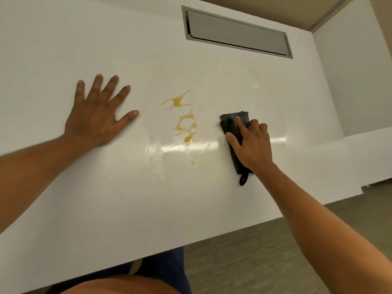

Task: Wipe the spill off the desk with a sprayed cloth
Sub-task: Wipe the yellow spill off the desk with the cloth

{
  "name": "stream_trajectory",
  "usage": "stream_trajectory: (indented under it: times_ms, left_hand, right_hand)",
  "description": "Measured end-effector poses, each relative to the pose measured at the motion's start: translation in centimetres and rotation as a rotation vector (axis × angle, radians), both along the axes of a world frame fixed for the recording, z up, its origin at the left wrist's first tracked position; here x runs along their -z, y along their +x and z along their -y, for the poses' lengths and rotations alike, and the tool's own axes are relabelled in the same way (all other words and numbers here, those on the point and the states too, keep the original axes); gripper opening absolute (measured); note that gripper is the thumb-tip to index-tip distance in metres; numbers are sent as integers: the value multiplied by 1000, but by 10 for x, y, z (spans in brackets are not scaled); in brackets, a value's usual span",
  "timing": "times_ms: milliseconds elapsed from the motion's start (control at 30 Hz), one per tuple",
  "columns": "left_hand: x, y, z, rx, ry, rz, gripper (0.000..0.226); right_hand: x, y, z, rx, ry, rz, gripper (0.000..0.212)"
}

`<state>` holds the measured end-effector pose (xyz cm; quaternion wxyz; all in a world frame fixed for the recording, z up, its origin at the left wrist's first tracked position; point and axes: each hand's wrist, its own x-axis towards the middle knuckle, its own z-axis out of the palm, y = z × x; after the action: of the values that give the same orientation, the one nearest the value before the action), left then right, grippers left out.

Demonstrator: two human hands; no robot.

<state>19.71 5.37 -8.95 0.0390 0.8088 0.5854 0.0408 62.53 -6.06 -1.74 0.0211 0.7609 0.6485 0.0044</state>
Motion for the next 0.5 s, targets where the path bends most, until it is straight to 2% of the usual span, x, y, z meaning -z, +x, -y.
stream_trajectory:
  times_ms: [100,167,500]
  left_hand:
    - [-2,1,2,0,-15,27,91]
    - [-5,3,4,-3,-21,43,92]
    - [-23,7,10,-16,-68,30,91]
  right_hand:
    - [12,7,10,-47,-18,-210,63]
    - [20,-1,10,-52,-16,-285,64]
    - [31,-114,71,-109,-10,-333,60]
